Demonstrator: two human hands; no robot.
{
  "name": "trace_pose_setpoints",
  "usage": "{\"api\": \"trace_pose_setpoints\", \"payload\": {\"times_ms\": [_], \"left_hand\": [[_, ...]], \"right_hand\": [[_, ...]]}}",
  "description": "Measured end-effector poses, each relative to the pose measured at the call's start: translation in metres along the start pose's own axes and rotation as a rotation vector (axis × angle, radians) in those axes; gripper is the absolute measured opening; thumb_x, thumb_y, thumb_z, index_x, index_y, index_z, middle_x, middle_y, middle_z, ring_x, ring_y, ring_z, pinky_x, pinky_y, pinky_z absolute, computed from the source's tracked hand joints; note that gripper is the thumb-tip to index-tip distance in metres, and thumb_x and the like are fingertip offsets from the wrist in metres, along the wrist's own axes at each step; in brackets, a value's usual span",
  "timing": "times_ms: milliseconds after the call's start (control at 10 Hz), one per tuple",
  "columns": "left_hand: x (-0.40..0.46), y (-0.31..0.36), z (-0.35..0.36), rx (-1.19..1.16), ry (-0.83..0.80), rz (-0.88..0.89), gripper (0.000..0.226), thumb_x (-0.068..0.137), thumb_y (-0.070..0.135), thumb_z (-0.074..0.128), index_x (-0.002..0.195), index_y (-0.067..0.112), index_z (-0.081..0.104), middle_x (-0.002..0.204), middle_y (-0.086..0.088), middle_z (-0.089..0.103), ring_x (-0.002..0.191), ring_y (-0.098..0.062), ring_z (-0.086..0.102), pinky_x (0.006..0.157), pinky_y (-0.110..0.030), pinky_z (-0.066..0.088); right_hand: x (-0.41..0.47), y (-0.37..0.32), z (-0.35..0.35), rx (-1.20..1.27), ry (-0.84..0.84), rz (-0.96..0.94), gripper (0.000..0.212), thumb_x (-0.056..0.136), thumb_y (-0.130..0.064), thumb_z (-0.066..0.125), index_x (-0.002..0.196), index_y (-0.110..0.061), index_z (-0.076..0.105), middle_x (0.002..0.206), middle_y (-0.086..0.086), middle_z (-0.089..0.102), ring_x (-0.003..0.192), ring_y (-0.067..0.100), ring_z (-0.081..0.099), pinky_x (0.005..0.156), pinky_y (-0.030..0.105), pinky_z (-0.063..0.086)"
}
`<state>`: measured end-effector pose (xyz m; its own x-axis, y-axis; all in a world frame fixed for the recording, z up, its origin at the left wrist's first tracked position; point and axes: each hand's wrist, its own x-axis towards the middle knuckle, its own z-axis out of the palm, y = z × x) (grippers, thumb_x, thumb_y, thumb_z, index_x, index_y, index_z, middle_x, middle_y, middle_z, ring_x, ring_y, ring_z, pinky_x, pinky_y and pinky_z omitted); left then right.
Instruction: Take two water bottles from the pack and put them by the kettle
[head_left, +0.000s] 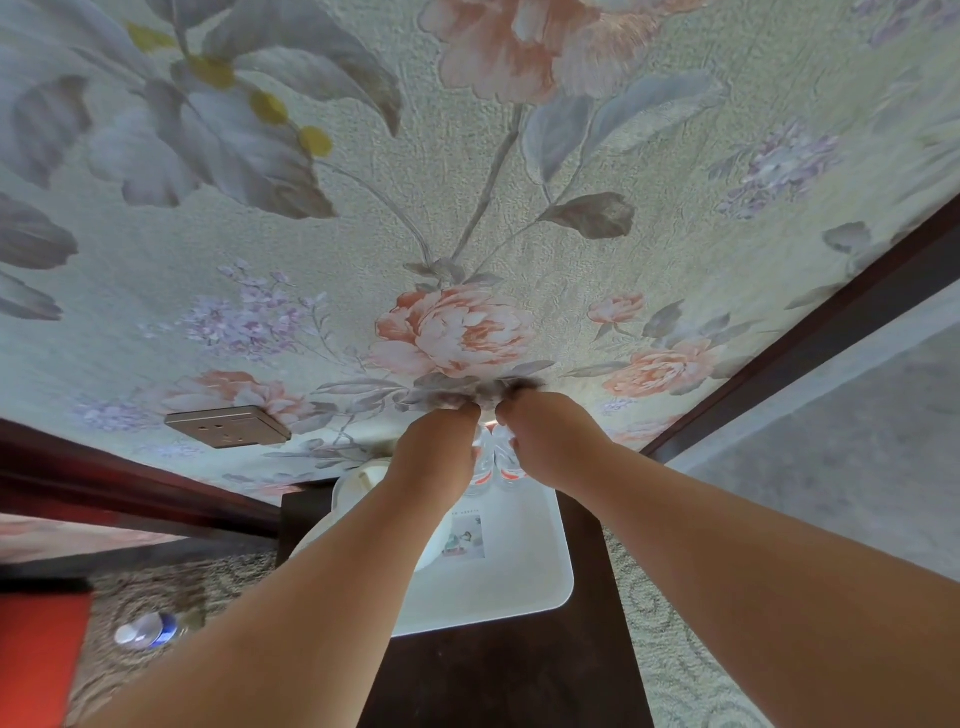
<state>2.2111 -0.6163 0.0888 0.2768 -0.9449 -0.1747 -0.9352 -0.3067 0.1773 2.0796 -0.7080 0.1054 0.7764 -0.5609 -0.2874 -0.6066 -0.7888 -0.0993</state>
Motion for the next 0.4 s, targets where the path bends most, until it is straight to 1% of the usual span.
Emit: {"api": "trace_pose_setpoints", "payload": {"times_ms": [100,200,300,400], "left_hand": [[-0.003,0.003,0.000,-0.001,-0.006,-0.047,0.038,0.096,0.022,0.064,0.132,0.014,0.053,0.105,-0.005,0.072,0.101,-0.027,0.069,0.069,-0.032,0.047],[-0.007,0.007,-0.002,-0.011,-0.025,-0.081,0.044,0.096,0.024,0.065,0.136,0.013,0.050,0.105,-0.006,0.072,0.101,-0.027,0.070,0.067,-0.030,0.045],[-0.013,0.006,-0.009,0.006,-0.038,-0.108,0.059,0.095,0.026,0.069,0.147,0.013,0.042,0.113,-0.007,0.071,0.106,-0.027,0.069,0.071,-0.032,0.049],[-0.032,0.002,-0.025,0.001,-0.082,-0.165,0.054,0.097,0.029,0.067,0.143,0.014,0.044,0.115,-0.008,0.067,0.106,-0.028,0.069,0.074,-0.035,0.053]], "right_hand": [[-0.001,0.000,-0.001,0.005,-0.005,0.002,0.029,0.097,-0.003,0.059,0.125,-0.011,0.065,0.122,0.009,0.068,0.104,0.031,0.070,0.082,0.039,0.060],[-0.005,-0.004,-0.002,0.009,-0.023,0.008,0.029,0.098,-0.006,0.060,0.127,-0.011,0.063,0.122,0.010,0.066,0.102,0.032,0.071,0.080,0.042,0.060],[-0.011,-0.010,-0.005,0.000,0.005,0.000,0.041,0.099,-0.014,0.061,0.139,-0.014,0.055,0.126,0.011,0.062,0.101,0.033,0.071,0.078,0.044,0.061],[-0.026,-0.012,-0.017,-0.045,0.024,0.017,0.044,0.098,-0.018,0.060,0.141,-0.015,0.050,0.130,0.009,0.059,0.103,0.031,0.068,0.068,0.038,0.053]]}}
